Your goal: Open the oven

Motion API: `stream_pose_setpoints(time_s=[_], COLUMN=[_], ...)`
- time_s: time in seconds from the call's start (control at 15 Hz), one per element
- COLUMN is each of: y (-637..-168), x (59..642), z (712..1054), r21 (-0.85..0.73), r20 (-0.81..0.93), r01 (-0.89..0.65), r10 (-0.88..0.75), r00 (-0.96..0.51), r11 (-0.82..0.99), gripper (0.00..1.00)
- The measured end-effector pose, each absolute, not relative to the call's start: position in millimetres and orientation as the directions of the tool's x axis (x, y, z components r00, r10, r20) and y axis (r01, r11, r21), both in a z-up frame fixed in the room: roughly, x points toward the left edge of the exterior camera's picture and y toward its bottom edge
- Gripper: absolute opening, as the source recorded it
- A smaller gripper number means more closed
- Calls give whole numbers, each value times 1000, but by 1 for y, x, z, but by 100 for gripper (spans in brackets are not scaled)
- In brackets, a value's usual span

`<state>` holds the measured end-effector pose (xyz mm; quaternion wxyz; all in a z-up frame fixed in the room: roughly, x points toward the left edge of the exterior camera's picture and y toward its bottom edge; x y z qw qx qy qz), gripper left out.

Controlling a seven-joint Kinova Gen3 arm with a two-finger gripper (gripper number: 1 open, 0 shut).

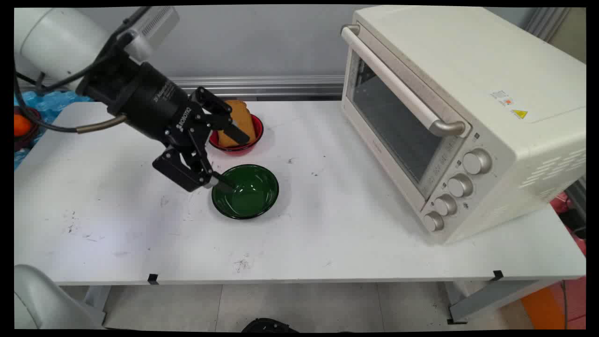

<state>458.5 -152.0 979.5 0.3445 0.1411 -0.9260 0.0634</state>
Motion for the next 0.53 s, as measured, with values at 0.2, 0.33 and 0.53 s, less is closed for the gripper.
stream_pose_setpoints(time_s=[0.2, 0.33, 0.53], y=[-155, -157, -163], x=[457, 455, 451], z=[987, 993, 1007], r21=[-11, 2, 28], r20=[668, 679, 703], r01=[-337, -369, -444], r10=[-244, -272, -333], r00=[-703, -682, -629], r11=[941, 929, 896], gripper=[100, 100, 100])
